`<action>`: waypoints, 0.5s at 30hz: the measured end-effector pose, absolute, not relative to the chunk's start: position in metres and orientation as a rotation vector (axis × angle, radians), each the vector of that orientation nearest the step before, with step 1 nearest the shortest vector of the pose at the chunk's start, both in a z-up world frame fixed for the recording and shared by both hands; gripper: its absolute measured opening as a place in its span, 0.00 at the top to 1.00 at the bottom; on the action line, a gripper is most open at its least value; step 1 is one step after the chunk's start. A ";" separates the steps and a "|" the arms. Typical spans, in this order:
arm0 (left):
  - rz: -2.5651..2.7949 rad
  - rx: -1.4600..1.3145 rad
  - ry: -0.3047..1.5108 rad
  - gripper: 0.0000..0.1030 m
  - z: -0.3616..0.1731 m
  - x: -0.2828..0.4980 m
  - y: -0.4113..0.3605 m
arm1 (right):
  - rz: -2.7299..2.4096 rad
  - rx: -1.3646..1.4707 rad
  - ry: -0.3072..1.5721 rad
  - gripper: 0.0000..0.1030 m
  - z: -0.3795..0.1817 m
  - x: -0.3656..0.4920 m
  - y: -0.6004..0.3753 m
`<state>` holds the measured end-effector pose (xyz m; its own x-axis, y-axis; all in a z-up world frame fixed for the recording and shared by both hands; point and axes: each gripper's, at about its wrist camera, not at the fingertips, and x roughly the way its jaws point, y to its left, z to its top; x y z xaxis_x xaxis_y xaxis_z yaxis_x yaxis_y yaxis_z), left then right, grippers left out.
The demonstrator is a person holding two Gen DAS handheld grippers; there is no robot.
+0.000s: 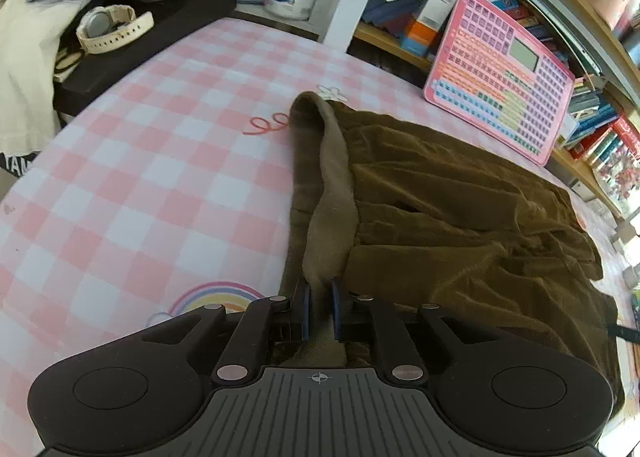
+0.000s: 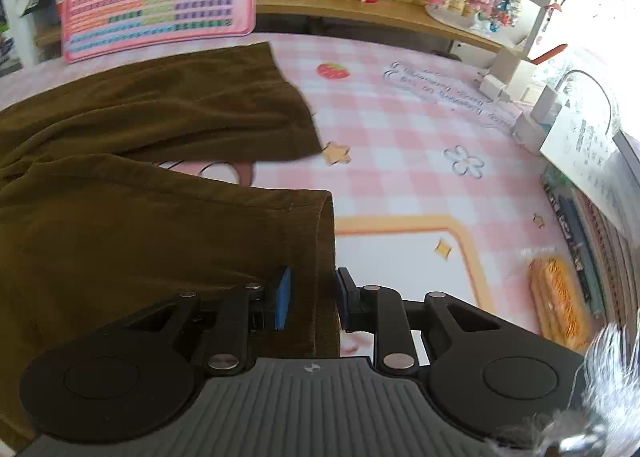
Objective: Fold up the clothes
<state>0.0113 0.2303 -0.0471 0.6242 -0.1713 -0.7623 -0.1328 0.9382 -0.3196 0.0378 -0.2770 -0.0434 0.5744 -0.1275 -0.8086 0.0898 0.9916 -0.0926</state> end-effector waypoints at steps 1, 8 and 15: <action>-0.023 -0.369 0.900 0.88 -0.048 0.011 0.230 | -0.132 -0.046 0.951 0.79 -0.044 0.041 -0.278; 0.015 -0.331 0.818 0.85 -0.033 0.002 0.226 | -0.132 -0.016 0.936 0.75 -0.037 0.033 -0.279; -0.045 -0.290 0.719 0.83 -0.008 -0.004 0.199 | -0.144 0.058 0.874 0.67 -0.021 -0.012 -0.272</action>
